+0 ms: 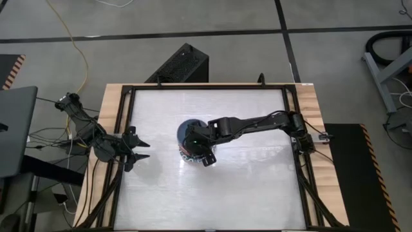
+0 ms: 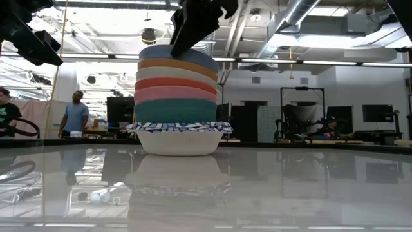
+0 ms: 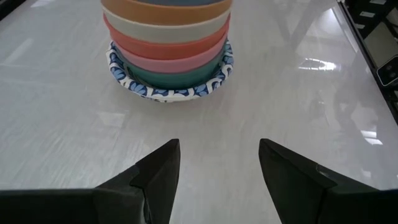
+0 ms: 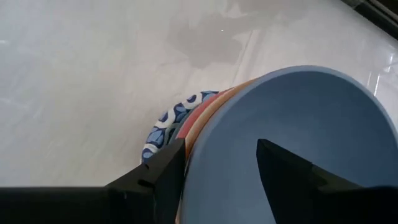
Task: Nest bowls inside each other
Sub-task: Stack the blue bowl on top of the light orange bowl, then return to Home Position
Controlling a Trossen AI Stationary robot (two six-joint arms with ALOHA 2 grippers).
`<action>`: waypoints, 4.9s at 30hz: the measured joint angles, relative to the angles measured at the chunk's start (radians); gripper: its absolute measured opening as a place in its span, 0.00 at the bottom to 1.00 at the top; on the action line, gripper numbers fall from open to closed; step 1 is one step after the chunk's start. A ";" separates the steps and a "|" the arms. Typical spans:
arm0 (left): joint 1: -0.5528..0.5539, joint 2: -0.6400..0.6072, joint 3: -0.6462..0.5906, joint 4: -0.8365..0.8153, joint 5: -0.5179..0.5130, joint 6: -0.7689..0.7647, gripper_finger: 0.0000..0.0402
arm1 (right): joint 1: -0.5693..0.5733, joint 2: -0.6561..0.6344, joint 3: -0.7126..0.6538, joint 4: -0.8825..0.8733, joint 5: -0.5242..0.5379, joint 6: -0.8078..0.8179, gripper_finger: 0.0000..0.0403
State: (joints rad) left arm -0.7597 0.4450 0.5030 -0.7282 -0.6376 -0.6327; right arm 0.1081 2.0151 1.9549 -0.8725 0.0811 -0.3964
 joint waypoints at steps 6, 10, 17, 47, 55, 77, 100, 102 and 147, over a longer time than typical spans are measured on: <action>0.000 0.000 0.000 0.000 0.000 0.000 0.52 | 0.003 -0.002 0.022 -0.005 0.000 -0.005 0.54; 0.000 0.000 0.000 0.000 0.000 0.000 0.52 | 0.006 -0.008 0.051 0.001 0.000 -0.014 0.54; 0.000 0.000 0.000 0.000 0.000 0.000 0.52 | 0.011 -0.008 0.058 0.052 -0.022 -0.036 0.54; 0.000 0.000 0.000 0.000 0.000 0.000 0.52 | -0.093 0.003 -0.158 0.518 -0.030 -0.048 0.54; 0.000 0.000 0.000 0.000 0.000 0.000 0.52 | -0.098 0.003 -0.173 0.545 -0.032 -0.047 0.54; 0.000 0.000 0.000 0.000 0.000 0.000 0.52 | 0.046 -0.009 0.383 0.029 -0.021 -0.074 0.54; 0.000 0.000 0.000 0.000 -0.004 0.039 0.52 | 0.289 -0.385 0.332 -0.492 0.085 0.354 0.54; 0.000 0.000 0.000 0.000 -0.004 0.062 0.52 | 0.297 -0.396 0.331 -0.492 0.108 0.363 0.54; 0.000 -0.358 0.200 0.456 0.442 0.551 0.52 | 0.350 -1.380 -0.871 0.299 0.209 0.486 0.54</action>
State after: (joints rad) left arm -0.7593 0.0874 0.7033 -0.2726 -0.1953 -0.0814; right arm 0.4585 0.6347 1.0837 -0.5736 0.2897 0.0893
